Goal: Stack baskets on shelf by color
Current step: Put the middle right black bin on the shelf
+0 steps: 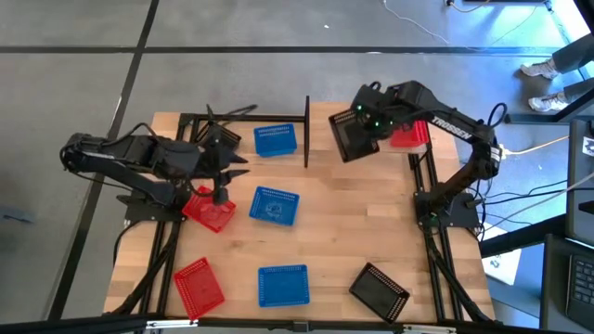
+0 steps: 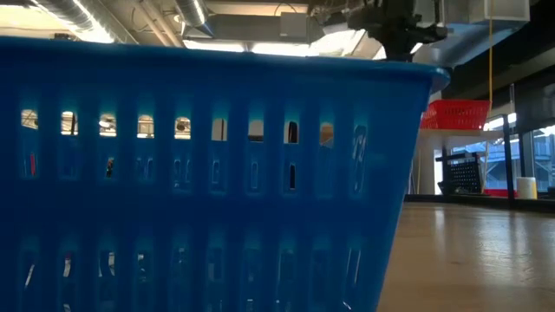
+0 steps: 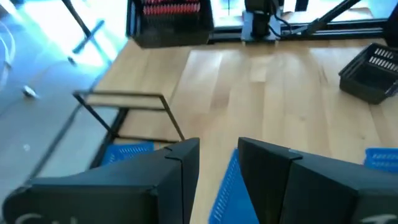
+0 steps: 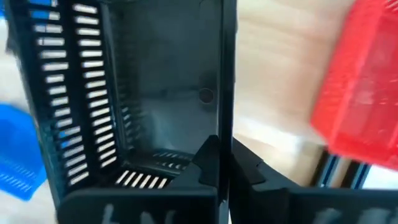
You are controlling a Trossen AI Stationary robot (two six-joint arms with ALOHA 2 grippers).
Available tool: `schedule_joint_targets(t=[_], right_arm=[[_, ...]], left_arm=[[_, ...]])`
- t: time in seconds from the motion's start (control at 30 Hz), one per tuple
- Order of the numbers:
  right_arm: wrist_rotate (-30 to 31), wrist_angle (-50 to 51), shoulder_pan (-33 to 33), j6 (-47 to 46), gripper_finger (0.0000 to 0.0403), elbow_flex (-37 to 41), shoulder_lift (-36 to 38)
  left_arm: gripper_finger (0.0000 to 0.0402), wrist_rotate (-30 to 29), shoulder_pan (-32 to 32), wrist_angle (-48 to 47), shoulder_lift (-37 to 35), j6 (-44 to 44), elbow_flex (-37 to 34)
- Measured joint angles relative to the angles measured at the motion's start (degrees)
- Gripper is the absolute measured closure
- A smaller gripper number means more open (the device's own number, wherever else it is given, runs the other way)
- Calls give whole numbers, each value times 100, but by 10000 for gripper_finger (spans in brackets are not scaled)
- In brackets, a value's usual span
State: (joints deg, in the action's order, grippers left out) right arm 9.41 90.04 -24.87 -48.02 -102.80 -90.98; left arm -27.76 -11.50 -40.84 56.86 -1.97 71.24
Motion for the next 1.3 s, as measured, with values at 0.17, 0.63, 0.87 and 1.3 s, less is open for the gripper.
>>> schedule_joint_targets(t=[0.17, 0.63, 0.87, 1.3], right_arm=[[-6, -13, -565, 145, 401, 0, 0], [-653, -79, -1580, 949, 401, 7, -482], [-837, -30, -1706, 1011, 401, 9, -754], [-643, -4, -1708, 784, 347, 9, -776]], left_arm=[[299, -59, 81, 305, 3, 152, 0], [299, -54, 111, 337, 3, 533, 0], [299, -53, 111, 446, 5, 530, 0], [299, -49, 111, 445, 3, 524, 0]])
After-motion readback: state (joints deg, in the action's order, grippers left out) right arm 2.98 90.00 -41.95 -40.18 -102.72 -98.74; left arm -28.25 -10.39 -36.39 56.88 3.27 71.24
